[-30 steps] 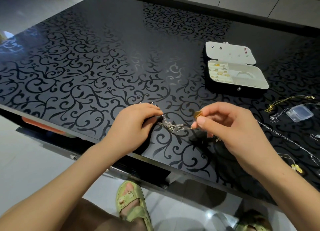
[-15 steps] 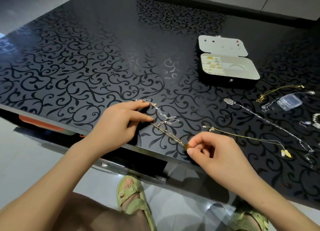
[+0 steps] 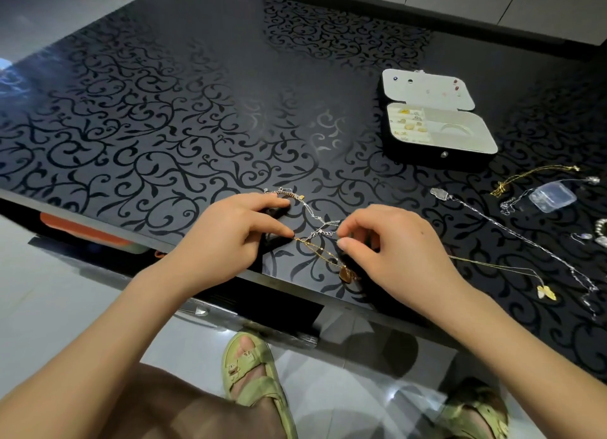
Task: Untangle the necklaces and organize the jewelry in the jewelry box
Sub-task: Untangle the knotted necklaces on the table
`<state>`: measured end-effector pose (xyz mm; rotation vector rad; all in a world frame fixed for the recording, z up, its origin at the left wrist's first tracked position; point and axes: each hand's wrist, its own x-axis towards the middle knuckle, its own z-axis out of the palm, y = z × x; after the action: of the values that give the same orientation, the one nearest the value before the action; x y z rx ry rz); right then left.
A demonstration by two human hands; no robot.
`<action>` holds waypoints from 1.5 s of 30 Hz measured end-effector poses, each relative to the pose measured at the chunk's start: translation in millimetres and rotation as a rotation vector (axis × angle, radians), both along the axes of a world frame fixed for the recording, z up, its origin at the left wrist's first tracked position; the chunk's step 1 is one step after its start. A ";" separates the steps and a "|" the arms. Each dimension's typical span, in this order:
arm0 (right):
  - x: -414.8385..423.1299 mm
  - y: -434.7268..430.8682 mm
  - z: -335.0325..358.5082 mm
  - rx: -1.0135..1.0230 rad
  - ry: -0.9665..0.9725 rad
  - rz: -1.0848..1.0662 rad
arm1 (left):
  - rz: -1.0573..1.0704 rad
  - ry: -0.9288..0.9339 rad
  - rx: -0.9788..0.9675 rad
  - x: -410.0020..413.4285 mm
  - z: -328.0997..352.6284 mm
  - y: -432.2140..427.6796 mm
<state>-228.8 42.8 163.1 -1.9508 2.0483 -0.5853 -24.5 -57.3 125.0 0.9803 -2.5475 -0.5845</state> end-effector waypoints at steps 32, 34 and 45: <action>5.1 -37.3 -14.7 0.063 0.175 0.298 | 0.359 -0.009 0.339 -44.8 20.7 12.3; 1.8 -35.7 -13.6 0.075 0.208 0.332 | 0.371 0.001 0.363 -45.2 21.1 11.7; -11.1 -27.8 -1.0 0.110 0.209 0.297 | 0.404 0.037 0.439 -45.2 19.5 9.4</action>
<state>-239.9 14.9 162.1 -2.2709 1.8027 -0.2071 -69.7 -47.9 144.5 1.5610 -2.1336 -1.0432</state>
